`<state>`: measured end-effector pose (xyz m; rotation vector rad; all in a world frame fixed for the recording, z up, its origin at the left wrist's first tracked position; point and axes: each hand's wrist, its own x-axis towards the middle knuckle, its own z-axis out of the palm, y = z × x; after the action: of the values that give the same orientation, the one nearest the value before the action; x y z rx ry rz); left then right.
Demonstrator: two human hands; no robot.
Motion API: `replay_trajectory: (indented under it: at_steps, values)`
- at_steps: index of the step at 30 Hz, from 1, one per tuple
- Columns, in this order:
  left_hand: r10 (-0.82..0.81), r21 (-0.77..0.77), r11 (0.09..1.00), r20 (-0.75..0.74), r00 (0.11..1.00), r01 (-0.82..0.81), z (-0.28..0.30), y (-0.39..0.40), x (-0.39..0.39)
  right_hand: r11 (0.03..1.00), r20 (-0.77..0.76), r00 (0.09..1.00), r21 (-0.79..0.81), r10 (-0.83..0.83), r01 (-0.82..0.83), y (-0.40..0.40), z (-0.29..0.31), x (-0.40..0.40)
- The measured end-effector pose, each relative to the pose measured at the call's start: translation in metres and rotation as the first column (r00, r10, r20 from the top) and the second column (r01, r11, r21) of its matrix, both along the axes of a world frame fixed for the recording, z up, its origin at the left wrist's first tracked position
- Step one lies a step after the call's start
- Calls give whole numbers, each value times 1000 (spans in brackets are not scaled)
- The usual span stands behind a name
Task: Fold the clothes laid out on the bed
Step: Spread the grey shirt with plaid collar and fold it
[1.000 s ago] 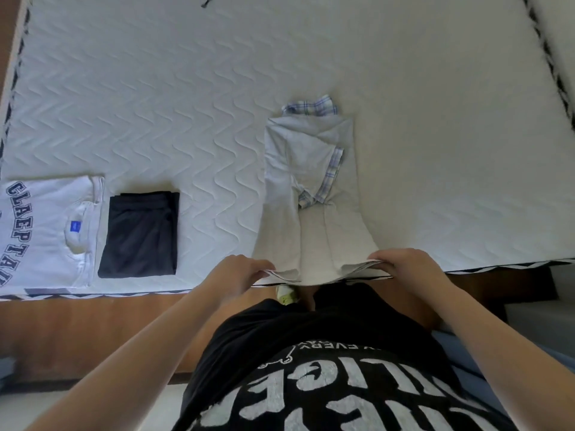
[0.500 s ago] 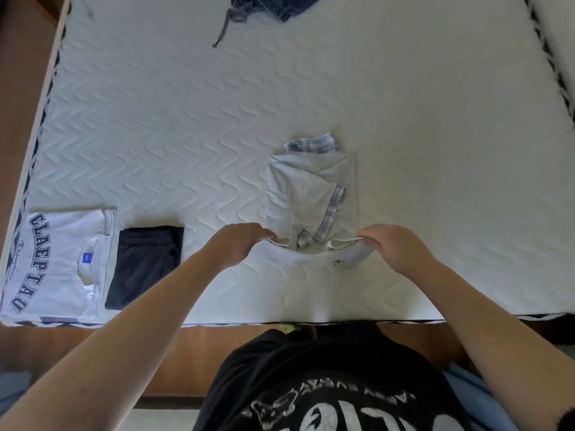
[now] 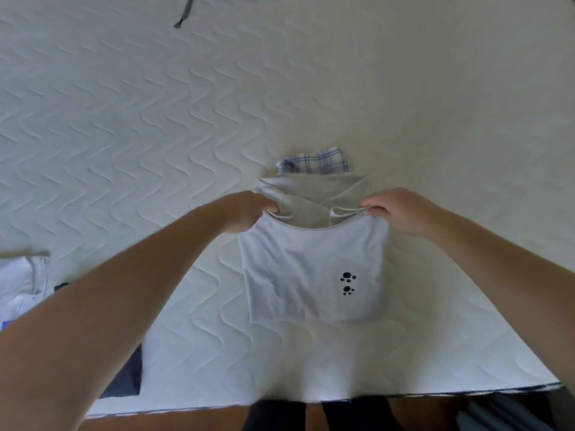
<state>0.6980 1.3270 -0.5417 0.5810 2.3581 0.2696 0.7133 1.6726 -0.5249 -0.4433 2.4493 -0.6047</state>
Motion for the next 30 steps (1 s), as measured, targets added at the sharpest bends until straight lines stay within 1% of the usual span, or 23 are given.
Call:
replay_trajectory:
  at_steps: [5,7,13,15,19,24,26,28,30]
  values:
    - [58,51,997,-27,998,-57,-37,8,-63,997,24,997,36,-74,73,5,-49,-59]
    - [90,61,994,-35,995,-88,-54,10,-83,996,32,996,46,-79,77,9,-69,-77]
    - [170,105,981,-81,982,-161,-98,10,-120,992,-1,995,76,-101,101,19,-114,-126]
    - [179,94,981,-89,980,-171,-109,12,-126,992,-15,995,73,-103,104,18,-124,-137]
    - [212,26,977,-82,974,-210,-122,16,-131,980,-64,978,7,-198,199,7,-140,-148]
    - [297,25,955,-81,951,-296,-124,12,-137,955,-158,943,-88,-293,282,-9,-153,-149]
    - [319,55,947,-80,944,-315,-125,8,-139,944,-188,928,-129,-323,303,-11,-155,-147]
    - [351,124,933,-92,932,-339,-126,8,-138,927,-215,905,-163,-367,337,-10,-156,-143]
    - [406,187,905,-104,908,-383,-128,9,-137,908,-205,888,-172,-412,381,-7,-158,-143]
